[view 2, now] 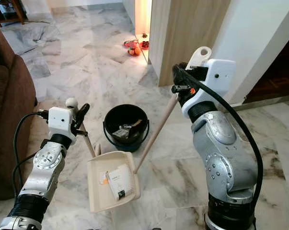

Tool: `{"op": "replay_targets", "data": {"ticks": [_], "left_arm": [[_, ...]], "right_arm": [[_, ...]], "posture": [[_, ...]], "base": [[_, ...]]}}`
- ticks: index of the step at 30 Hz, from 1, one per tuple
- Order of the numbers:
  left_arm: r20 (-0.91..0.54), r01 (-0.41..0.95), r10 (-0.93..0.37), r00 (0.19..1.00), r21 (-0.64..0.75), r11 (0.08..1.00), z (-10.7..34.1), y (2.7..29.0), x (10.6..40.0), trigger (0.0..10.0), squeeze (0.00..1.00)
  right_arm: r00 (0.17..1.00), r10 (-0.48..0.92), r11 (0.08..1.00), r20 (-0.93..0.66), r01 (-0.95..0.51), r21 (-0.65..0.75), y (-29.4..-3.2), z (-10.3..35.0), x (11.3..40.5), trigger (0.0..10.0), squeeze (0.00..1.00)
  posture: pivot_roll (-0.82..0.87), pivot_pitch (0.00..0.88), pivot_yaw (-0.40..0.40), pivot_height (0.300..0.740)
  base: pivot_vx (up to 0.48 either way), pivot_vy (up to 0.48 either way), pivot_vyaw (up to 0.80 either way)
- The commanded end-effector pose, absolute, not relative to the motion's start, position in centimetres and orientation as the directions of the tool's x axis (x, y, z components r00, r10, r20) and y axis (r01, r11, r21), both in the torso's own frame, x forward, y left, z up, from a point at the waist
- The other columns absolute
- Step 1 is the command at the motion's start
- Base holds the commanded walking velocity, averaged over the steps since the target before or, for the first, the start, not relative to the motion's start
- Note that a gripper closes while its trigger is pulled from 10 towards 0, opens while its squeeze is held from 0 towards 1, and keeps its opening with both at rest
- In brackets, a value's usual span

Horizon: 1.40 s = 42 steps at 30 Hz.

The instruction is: Sweep floor

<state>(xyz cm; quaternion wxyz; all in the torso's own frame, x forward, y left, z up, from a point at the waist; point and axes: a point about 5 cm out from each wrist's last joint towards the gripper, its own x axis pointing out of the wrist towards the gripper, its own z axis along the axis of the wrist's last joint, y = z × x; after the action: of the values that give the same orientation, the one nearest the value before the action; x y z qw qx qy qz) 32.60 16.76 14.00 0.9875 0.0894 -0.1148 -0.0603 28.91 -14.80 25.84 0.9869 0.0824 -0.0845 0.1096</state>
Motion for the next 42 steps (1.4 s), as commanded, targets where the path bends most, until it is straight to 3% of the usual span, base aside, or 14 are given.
{"op": "replay_targets", "data": {"ticks": [1,8,13,31,42], "left_arm": [[0.22,0.106,-0.157,0.963,0.229,0.968,14.1,16.8,32.6,10.0,0.0],[0.211,0.007,-0.07,0.975,0.288,0.957,13.9,18.6,32.5,10.0,0.0],[0.214,0.018,-0.082,0.973,0.283,0.959,14.0,18.4,32.4,10.0,0.0],[0.212,0.041,-0.102,0.972,0.275,0.961,13.6,17.8,32.3,10.0,0.0],[0.227,0.07,-0.131,0.965,0.26,0.963,13.7,16.9,32.3,10.0,0.0]], "right_arm": [[0.949,0.207,0.961,0.237,-0.242,0.13,-14.9,26.9,28.2,10.0,0.0],[0.953,0.22,0.96,0.209,-0.25,0.127,-14.8,26.6,28.3,10.0,0.0],[0.951,0.213,0.961,0.225,-0.246,0.129,-14.9,26.9,28.3,10.0,0.0],[0.857,-0.025,0.972,0.515,-0.1,0.214,-16.6,31.3,27.9,10.0,0.0],[0.864,-0.031,0.962,0.503,-0.11,0.249,-14.8,29.4,28.7,10.0,0.0]], "posture": [[-0.06,0.129,-0.033,0.74],[-0.05,0.131,-0.032,0.74],[-0.05,0.131,-0.032,0.74],[-0.05,0.11,-0.034,0.74],[-0.04,0.095,-0.038,0.74]], "base": [[0.0,0.0,0.0],[0.0,0.0,0.0],[0.0,0.0,0.0],[0.0,0.0,0.0],[0.0,0.0,0.0]]}}
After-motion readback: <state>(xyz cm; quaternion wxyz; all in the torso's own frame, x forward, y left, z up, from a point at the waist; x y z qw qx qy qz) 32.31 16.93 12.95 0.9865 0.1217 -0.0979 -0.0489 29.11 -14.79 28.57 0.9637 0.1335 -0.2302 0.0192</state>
